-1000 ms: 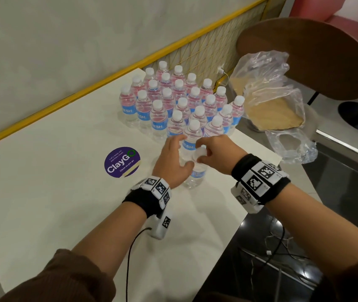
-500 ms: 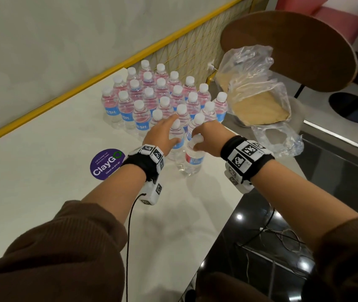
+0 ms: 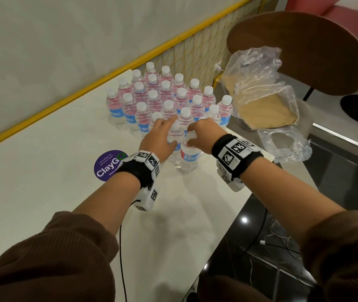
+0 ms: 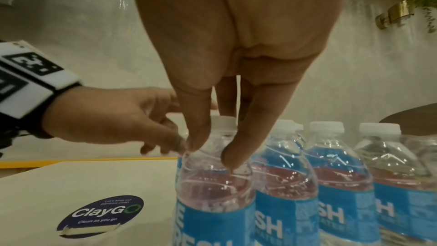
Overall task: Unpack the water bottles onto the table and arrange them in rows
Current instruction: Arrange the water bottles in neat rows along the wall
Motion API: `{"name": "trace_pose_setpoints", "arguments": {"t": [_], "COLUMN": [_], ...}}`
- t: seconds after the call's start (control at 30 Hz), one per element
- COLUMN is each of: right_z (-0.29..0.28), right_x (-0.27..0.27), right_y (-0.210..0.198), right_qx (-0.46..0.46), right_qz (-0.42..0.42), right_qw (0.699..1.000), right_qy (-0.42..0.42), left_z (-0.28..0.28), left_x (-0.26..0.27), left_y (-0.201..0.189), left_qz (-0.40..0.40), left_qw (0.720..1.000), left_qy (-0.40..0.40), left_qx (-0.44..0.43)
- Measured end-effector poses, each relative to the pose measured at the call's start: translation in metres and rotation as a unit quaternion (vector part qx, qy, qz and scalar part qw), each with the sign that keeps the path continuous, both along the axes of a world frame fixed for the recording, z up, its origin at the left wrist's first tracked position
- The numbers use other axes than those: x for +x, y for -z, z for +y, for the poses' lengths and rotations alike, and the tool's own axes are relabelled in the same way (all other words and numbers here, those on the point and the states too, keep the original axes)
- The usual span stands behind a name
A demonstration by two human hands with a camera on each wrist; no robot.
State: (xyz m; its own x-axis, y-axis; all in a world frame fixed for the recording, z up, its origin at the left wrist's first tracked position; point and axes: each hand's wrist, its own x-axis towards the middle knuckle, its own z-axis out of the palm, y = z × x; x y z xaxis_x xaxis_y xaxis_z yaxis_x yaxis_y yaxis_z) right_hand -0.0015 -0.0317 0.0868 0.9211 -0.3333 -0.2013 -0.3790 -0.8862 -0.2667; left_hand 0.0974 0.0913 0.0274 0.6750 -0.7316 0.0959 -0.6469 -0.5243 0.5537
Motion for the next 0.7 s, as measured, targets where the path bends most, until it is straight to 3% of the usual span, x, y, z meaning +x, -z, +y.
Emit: {"name": "trace_pose_setpoints", "arguments": {"t": [0.13,0.23,0.37,0.5,0.6,0.7], "right_z": [-0.005,-0.007,-0.008,-0.008,-0.007,-0.008], "right_x": [-0.001,-0.002,0.003,0.004,0.005,0.004], "right_y": [-0.002,-0.005,-0.004,-0.002,0.001,-0.003], "right_qx": [0.012,-0.009,-0.025,-0.019,-0.01,-0.001], "right_qz": [0.014,0.027,0.036,0.028,0.023,0.038], "right_qw": [1.0,0.998,0.998,0.999,1.0,0.999], "right_qy": [-0.016,-0.052,-0.045,-0.029,-0.008,-0.005], "left_z": [0.017,0.021,0.021,0.021,0.016,0.006], "left_x": [0.008,0.028,0.038,0.014,-0.015,-0.034], "left_y": [-0.003,0.001,0.004,0.002,-0.003,-0.012], "left_qz": [-0.07,-0.036,0.022,-0.062,-0.091,-0.034], "left_qw": [0.985,0.984,0.992,0.986,0.984,0.992], "left_qy": [-0.09,-0.125,-0.09,-0.09,-0.007,0.068], "left_qx": [-0.127,-0.123,-0.081,-0.13,-0.15,-0.097]}}
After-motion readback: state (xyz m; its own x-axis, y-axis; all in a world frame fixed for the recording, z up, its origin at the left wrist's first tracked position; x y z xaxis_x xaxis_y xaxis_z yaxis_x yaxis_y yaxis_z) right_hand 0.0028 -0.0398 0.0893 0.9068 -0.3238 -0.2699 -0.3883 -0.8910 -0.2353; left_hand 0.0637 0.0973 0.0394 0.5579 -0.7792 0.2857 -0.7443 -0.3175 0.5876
